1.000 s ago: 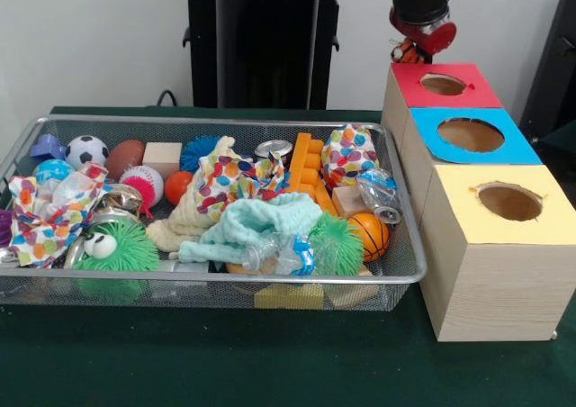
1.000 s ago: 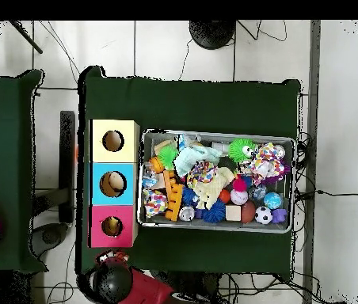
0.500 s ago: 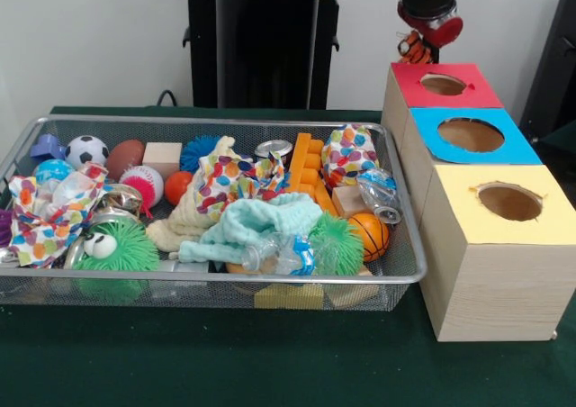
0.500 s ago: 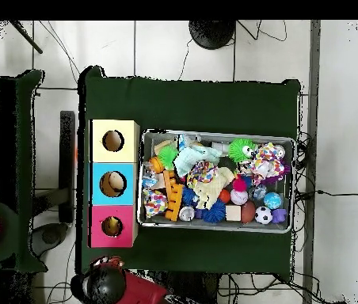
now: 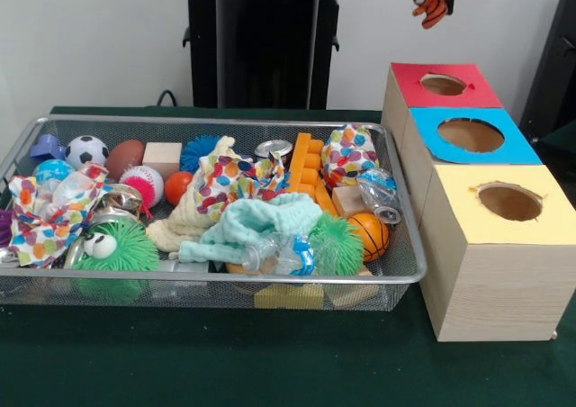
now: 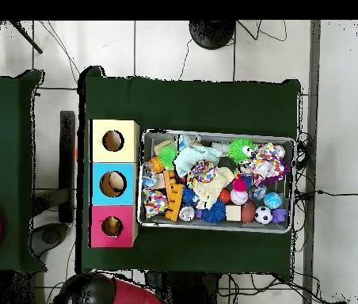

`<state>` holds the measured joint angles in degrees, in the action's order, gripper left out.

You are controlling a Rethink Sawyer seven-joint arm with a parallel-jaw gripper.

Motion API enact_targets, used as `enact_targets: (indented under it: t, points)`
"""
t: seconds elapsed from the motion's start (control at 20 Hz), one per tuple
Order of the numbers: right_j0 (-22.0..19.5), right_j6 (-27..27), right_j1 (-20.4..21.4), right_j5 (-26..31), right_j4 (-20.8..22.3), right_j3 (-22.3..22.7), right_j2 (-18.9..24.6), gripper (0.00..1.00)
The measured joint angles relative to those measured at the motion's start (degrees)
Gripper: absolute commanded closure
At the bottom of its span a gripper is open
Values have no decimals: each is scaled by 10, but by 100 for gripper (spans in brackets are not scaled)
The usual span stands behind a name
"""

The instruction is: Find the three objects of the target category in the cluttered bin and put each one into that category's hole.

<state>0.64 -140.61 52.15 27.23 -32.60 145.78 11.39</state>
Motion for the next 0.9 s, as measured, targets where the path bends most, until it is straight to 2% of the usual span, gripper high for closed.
enact_targets:
  t: [0.25,0.4,0.7,0.9]
  points:
    - [13,-17,28,61,13,-26,-39,100]
    - [24,-28,37,77,27,-48,-64,100]
    - [47,-42,40,80,69,-106,-115,100]
    - [40,-42,38,79,72,-132,-127,100]
